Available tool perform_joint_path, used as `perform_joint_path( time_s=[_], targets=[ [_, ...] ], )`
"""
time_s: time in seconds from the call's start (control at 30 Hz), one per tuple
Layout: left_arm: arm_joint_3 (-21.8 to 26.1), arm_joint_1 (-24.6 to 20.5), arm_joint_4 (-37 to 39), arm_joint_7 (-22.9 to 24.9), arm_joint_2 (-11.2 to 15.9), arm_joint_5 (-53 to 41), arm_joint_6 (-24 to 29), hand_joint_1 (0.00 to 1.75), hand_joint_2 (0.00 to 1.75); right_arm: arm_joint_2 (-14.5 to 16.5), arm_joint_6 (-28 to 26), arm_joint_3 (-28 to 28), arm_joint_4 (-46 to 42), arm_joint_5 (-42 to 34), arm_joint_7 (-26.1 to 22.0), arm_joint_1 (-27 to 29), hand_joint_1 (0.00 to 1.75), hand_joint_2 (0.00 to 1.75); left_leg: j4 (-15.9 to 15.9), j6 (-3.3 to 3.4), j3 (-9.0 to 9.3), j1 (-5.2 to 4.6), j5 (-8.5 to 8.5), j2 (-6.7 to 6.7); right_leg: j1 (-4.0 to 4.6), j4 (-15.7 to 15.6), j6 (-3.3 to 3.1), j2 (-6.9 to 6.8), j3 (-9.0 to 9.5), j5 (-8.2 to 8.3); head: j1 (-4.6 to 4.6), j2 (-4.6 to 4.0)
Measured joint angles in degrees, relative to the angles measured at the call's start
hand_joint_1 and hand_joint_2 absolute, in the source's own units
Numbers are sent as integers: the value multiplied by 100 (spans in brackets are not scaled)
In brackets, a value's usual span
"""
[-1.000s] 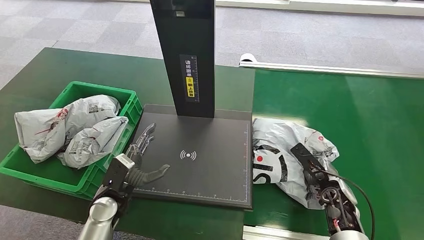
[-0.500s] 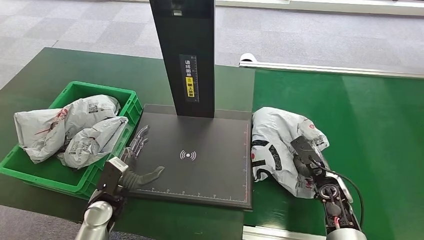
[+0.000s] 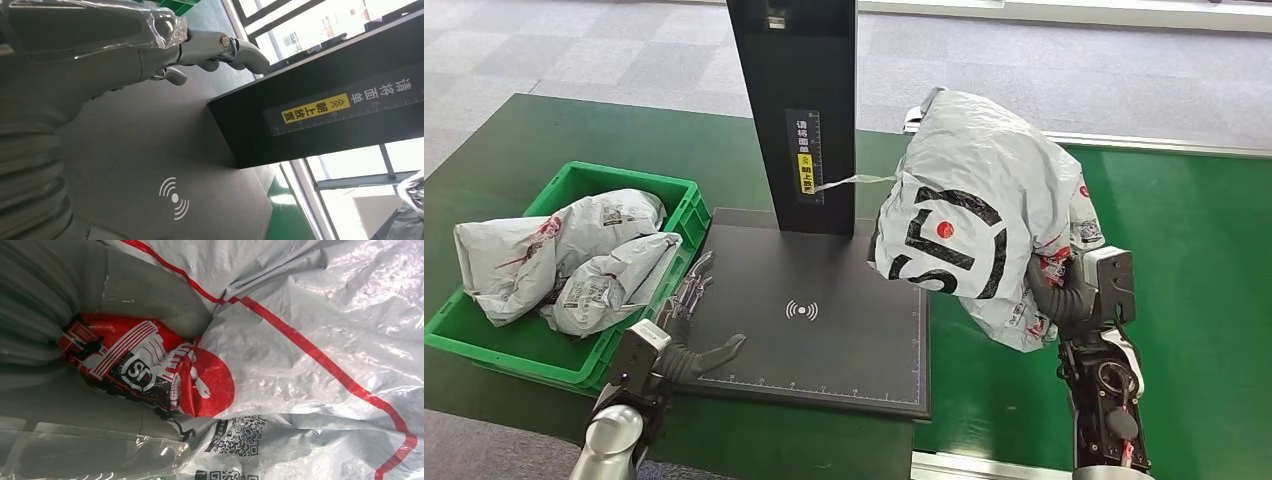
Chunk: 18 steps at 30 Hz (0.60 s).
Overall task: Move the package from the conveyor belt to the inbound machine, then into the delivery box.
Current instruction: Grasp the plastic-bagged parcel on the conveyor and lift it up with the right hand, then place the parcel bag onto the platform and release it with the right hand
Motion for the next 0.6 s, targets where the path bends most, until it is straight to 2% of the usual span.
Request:
perform_joint_path(
  time_s=[0.37,0.6],
  targets=[
    [3,0,0,-1,13,0,0,0,175,45,3,-62,-132,-22,-8,35,175,175,-1,0,0,2,0,-1,2,0,0,0,-1,0,-1,0],
    [3,-2,2,-46,3,-19,3,0,175,108,-355,-201,-357,-774,-165,93,175,175,0,0,0,1,0,-2,1,0,0,0,-1,0,0,2]
  ],
)
